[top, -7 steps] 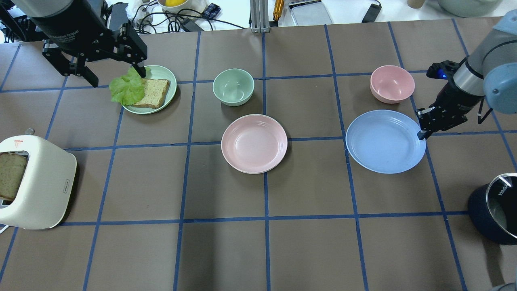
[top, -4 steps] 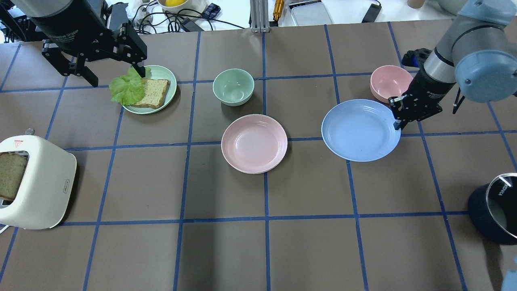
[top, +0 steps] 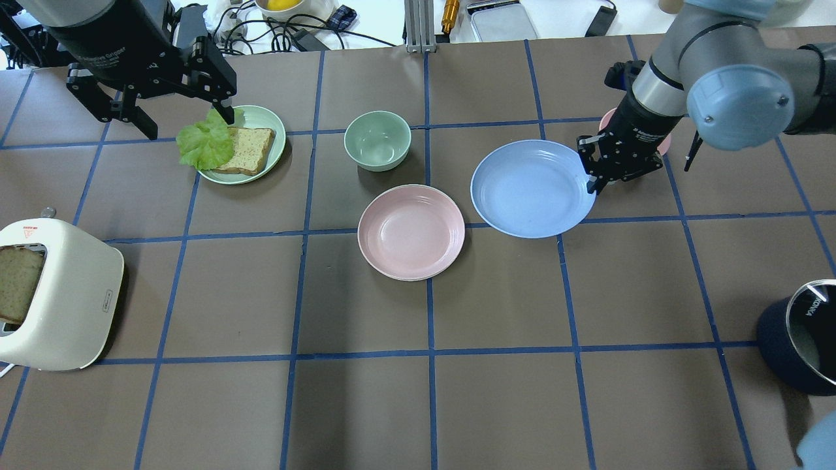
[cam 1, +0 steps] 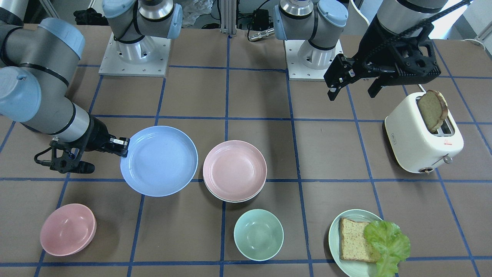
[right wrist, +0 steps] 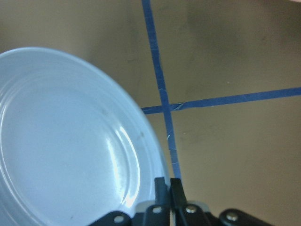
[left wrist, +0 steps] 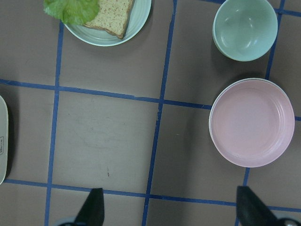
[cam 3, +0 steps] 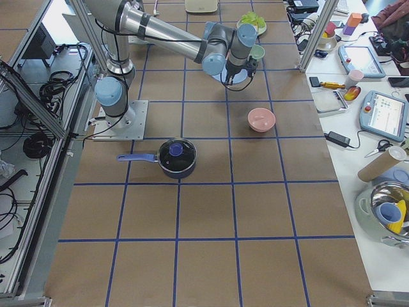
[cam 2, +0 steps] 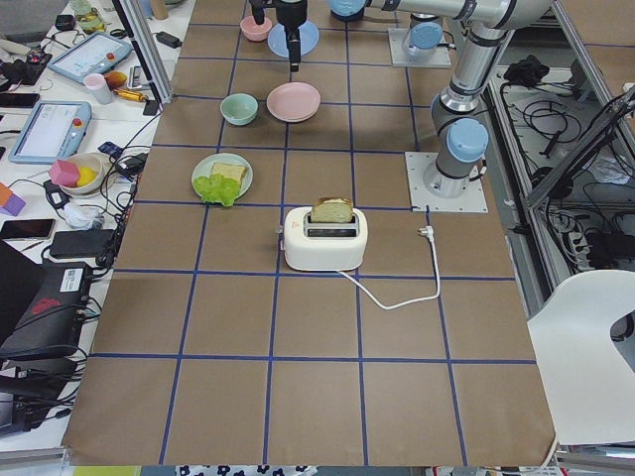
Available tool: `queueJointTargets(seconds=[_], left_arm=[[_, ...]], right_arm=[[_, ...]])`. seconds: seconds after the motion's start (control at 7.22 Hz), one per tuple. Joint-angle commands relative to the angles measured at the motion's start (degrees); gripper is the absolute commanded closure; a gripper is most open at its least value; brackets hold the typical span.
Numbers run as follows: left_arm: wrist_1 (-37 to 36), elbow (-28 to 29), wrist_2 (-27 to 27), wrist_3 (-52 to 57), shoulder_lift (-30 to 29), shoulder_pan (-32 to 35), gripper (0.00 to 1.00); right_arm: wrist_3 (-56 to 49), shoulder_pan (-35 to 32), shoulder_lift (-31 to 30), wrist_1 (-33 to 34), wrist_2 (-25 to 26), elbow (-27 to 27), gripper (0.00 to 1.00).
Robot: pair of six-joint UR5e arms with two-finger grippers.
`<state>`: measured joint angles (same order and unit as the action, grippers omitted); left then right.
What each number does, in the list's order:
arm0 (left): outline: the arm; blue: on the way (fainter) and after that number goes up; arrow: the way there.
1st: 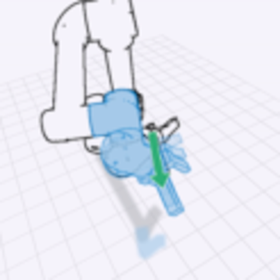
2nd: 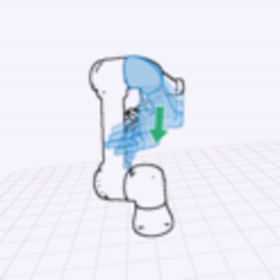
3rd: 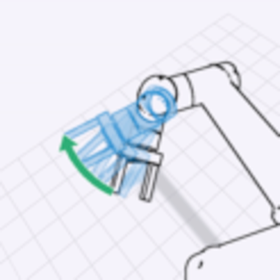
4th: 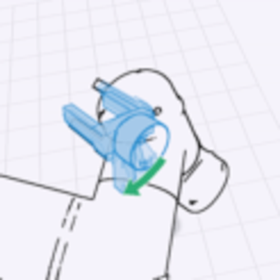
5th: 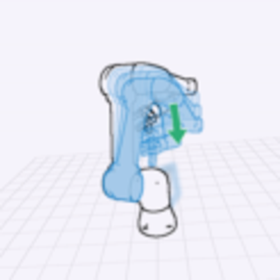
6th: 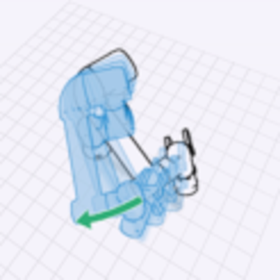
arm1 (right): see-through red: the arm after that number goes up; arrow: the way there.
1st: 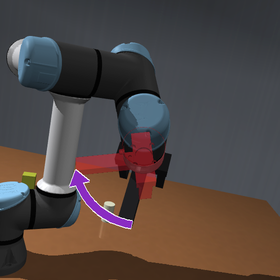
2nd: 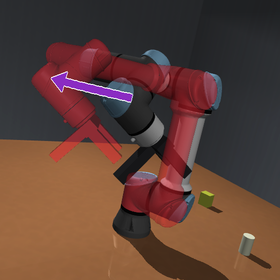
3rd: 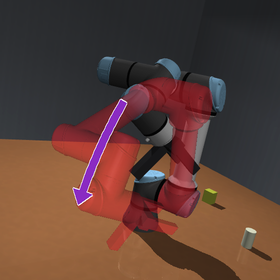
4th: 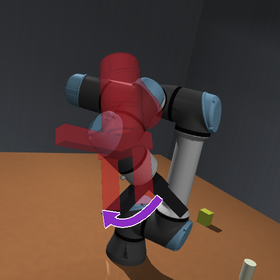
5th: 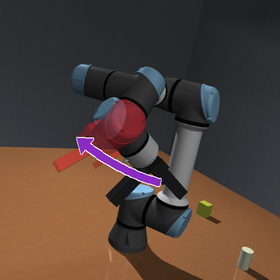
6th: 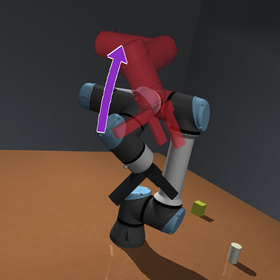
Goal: Stack three plates with pink and blue
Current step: 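Lift the light blue plate with the right gripper onto the pink plate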
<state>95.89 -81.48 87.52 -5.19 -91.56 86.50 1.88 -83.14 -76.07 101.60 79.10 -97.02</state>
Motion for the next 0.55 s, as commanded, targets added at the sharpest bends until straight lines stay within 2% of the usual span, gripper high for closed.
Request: queueJointTargets(seconds=[0.0, 0.42], left_arm=[[0.1, 0.0, 0.0, 0.0, 0.2, -0.2, 0.0], [0.0, 0.0, -0.1, 0.0, 0.5, -0.3, 0.0]], right_arm=[[8.1, -4.8, 2.2, 1.0, -1.0, 1.2, 1.0], [16.7, -11.0, 6.2, 3.8, -1.0, 4.3, 1.0]])
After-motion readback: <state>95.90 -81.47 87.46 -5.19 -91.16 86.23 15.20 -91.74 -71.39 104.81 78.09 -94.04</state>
